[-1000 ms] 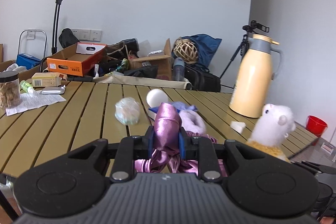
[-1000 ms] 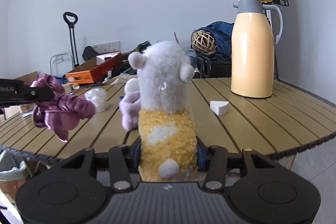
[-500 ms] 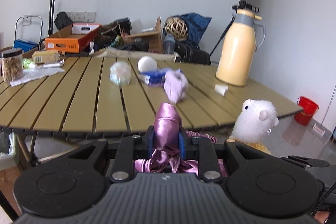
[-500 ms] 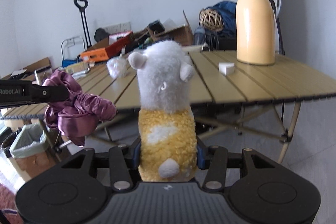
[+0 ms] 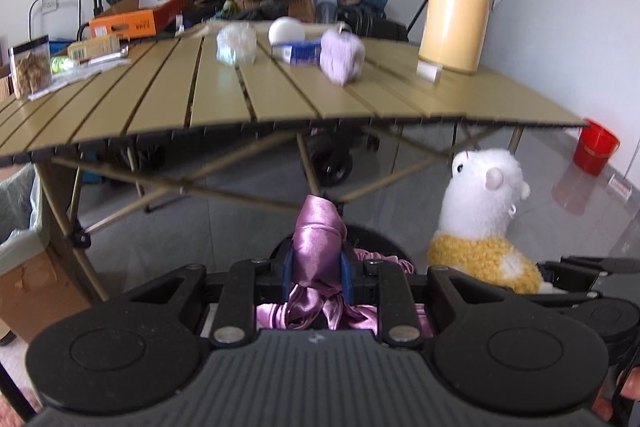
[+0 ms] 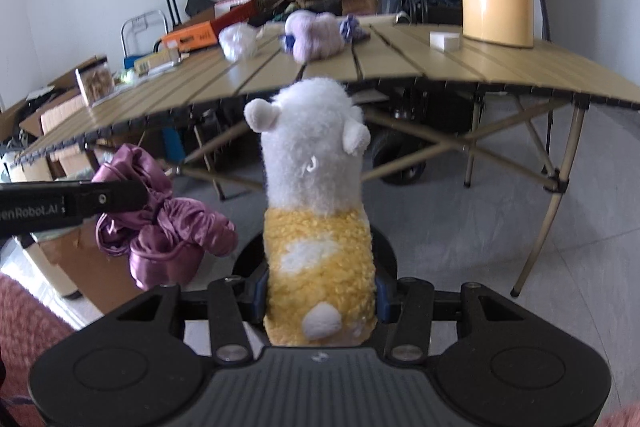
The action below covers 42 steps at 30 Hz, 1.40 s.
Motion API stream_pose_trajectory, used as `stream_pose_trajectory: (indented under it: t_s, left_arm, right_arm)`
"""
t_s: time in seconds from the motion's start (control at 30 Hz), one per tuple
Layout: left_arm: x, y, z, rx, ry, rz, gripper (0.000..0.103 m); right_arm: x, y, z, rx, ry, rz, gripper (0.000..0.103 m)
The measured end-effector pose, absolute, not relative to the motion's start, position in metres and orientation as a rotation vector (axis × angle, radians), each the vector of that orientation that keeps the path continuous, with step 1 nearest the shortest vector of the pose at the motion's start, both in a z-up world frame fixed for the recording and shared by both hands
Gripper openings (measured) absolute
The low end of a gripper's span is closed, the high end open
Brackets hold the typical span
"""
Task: Collect trash
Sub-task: 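Carry the pink scrunchie and white plush off the table toward the black bin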
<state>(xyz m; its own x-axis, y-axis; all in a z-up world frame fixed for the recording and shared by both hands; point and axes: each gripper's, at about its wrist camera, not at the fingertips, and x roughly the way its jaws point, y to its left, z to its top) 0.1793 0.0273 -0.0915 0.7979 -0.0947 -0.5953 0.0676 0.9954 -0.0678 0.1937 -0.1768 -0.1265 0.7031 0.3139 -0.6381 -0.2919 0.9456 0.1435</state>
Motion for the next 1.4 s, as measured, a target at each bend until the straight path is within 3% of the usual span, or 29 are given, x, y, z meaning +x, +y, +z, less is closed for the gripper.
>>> stream_pose_trajectory:
  t_s: [0.67,1.4]
  left_arm:
    - [0.194,0.038,-0.156,-0.002,0.895,0.041,0.023]
    - [0.209,0.039,-0.168,-0.018,0.986,0.05,0.023]
  right_arm:
    - [0.197,-0.162,-0.168,0.007,0.886,0.316,0.047]
    - [0.213,-0.171,-0.189,0.026,0.995,0.208,0.047]
